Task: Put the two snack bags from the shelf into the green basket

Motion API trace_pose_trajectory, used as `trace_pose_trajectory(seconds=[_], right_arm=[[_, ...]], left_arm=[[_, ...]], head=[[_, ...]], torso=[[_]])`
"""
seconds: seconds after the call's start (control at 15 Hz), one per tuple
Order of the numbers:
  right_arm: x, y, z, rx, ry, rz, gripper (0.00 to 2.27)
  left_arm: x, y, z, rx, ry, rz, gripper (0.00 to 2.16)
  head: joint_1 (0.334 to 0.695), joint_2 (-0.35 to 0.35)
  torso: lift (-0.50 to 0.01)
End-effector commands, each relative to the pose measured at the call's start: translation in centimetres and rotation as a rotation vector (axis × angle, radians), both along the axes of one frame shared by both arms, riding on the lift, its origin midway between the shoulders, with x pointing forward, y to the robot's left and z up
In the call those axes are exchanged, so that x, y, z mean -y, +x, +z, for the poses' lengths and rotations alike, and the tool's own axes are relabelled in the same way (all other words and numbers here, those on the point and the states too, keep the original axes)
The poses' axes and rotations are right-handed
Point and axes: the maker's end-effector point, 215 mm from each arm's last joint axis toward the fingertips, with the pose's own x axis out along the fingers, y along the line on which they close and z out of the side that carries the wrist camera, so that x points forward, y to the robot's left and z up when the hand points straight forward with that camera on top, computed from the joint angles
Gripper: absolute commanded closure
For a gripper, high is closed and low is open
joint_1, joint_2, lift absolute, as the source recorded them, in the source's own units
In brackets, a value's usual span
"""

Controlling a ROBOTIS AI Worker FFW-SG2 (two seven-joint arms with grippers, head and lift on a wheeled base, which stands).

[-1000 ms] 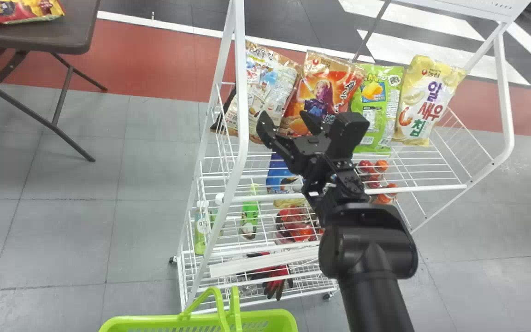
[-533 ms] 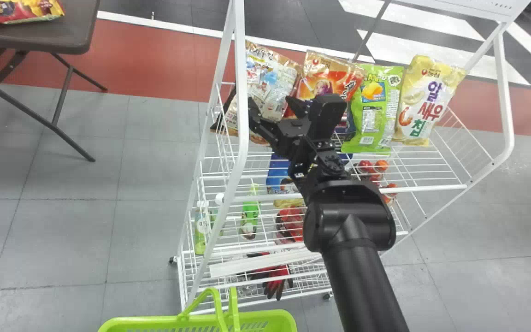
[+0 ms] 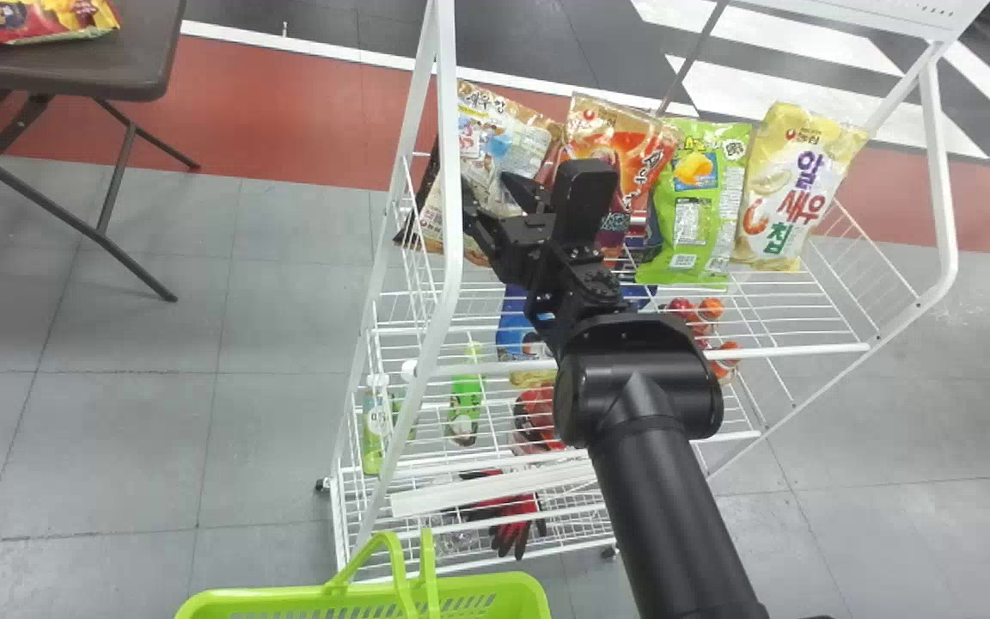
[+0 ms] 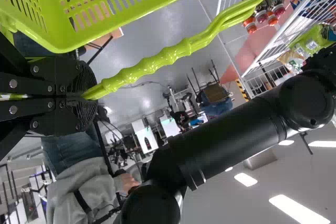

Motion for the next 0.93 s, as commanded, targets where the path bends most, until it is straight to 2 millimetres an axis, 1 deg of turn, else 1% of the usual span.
trace_pose_trajectory(seconds=[0.0, 0.13, 0.27, 0.4, 0.47, 0.67, 0.87], right_arm=[[0.1, -0.2, -0.4, -0.005, -0.008, 0.005, 2.25], [-0.1, -1.0, 0.0, 0.017, -0.009, 0.014, 2.25], [-0.3, -1.6, 0.9, 0.048, -0.006, 0.021, 2.25], [0.3, -2.2, 2.4, 0.091, -0.016, 0.022, 2.25], [0.5, -3.0, 3.1, 0.108, -0.022, 0.025, 2.25], [1.2, -6.0, 5.3, 0.142, -0.009, 0.034, 2.25], [3.1, -10.2, 7.0, 0.113, 0.047, 0.031, 2.25]], left_arm=[[0.0, 0.0, 0.0, -0.002, -0.001, 0.0, 2.11], [0.1, 0.0, 0.0, -0.002, -0.003, -0.003, 2.11], [0.2, -0.1, 0.1, -0.001, -0.004, -0.004, 2.11], [0.4, -0.2, 0.2, -0.001, -0.006, -0.007, 2.11], [0.5, -0.2, 0.2, -0.001, -0.005, -0.01, 2.11], [0.7, -0.3, 0.4, 0.004, -0.005, -0.015, 2.11], [0.7, -0.2, 0.3, 0.008, -0.001, -0.014, 2.11]], head=[[0.695, -0.35], [0.695, -0.35], [0.695, -0.35], [0.695, -0.35], [0.695, -0.35], [0.695, -0.35], [0.695, -0.35]], torso=[[-0.001], [-0.001], [-0.001], [-0.001], [-0.001], [-0.001], [-0.001]])
